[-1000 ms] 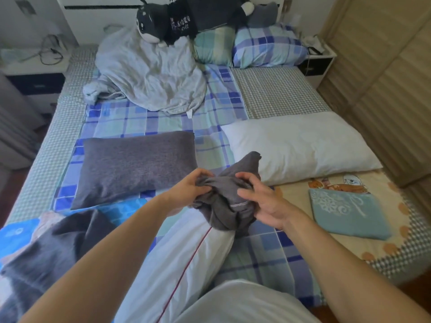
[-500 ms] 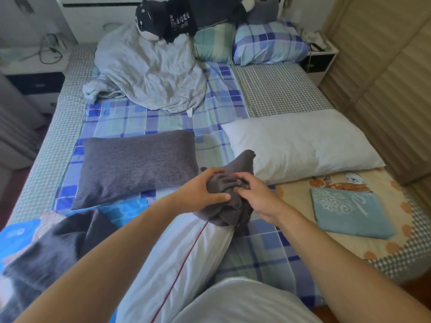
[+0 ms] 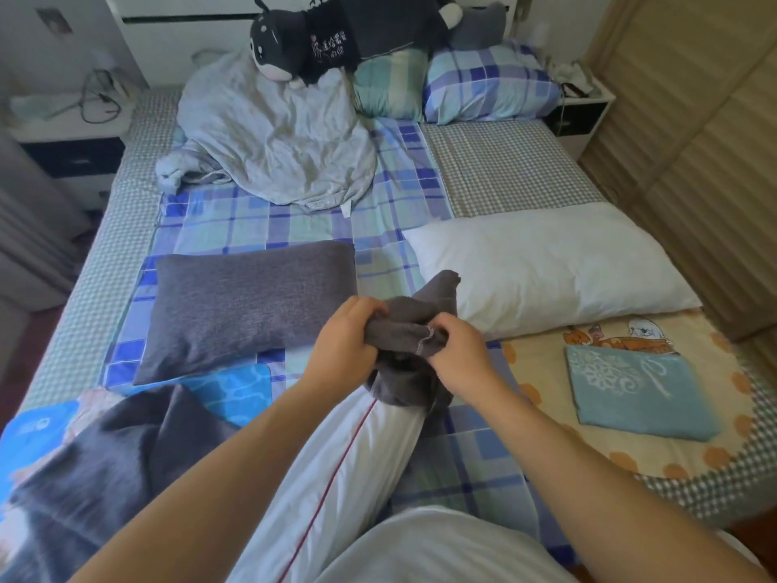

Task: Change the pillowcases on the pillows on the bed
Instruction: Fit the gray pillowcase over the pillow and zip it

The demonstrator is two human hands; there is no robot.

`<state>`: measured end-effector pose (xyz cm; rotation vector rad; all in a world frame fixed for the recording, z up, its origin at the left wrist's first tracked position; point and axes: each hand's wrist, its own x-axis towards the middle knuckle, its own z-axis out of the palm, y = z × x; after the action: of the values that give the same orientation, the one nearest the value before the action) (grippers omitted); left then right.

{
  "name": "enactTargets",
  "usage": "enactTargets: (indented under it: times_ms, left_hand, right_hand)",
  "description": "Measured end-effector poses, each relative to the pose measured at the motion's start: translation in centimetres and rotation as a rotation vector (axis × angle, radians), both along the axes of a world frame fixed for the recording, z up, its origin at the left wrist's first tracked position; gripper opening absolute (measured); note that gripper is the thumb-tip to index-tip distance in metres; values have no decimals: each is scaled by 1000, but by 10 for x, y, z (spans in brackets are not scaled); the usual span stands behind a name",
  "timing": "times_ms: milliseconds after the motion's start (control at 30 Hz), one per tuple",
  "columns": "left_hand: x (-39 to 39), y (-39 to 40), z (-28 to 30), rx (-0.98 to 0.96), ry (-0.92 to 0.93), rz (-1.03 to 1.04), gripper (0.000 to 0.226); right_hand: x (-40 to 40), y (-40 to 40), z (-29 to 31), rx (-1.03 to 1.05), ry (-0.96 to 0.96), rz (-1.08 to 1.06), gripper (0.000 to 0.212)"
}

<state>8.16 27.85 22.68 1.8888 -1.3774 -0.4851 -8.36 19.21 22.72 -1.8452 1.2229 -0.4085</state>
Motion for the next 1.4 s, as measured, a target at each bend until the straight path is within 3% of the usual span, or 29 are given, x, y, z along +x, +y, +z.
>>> enactTargets:
  times_ms: [100,167,267,367,433,500,567,633,700,800,867,933,967,1033,1133,1233,1333,1400]
  left_hand:
    - [-1,11,-16,380,-151,-209,32]
    - [2,13,-17,414,-208,-276,21]
    - [12,6,-2,344,109,-174,13]
    - [29,-5,13,341,552,-12,17]
    - [40,-13,17,393,695,82,26]
    - [47,-18,16,462,683,103,24]
    - [46,-24,14,491,672,115,11]
    - [43,-28,10,497,652,129,6]
    - [43,-27,9,517,675,17,17]
    - [46,-19,19,664,637,-313,26]
    - [44,-18,26,759,344,-472,22]
    - [41,-22,31,681,110,-472,10]
    - [41,-24,31,604,142,-420,10]
    - [43,-25,29,502,441,-270,17]
    - [49,-23,15,479,749,-128,24]
    - [43,-22,11,540,728,-109,20]
    - [47,-20,20,732,718,-233,30]
    - [48,-19,28,838,780,-374,26]
  right_hand:
    - [-3,11,-10,26,-165,-198,25]
    - [0,15,-12,82,-180,-172,23]
    - [5,7,-4,172,-120,-94,14]
    - [4,-4,3,356,-31,224,11]
    - [2,-8,5,578,-163,336,18]
    - [1,-10,9,737,-343,296,21]
    - [0,-9,7,770,-451,244,35]
    - [-2,-6,1,711,-496,227,66]
    - [-3,-3,2,543,-423,253,78]
    - [-3,-5,7,443,-417,124,54]
    - [-1,-8,6,495,-470,27,40]
    - [0,-10,3,477,-436,15,40]
    - [1,-10,2,452,-417,28,41]
    - [3,-10,4,421,-390,88,42]
    - [6,-5,7,568,-401,236,51]
    - [8,-3,5,618,-394,244,62]
    - [6,-8,1,695,-526,-57,50]
    - [4,-10,-3,745,-544,-107,46]
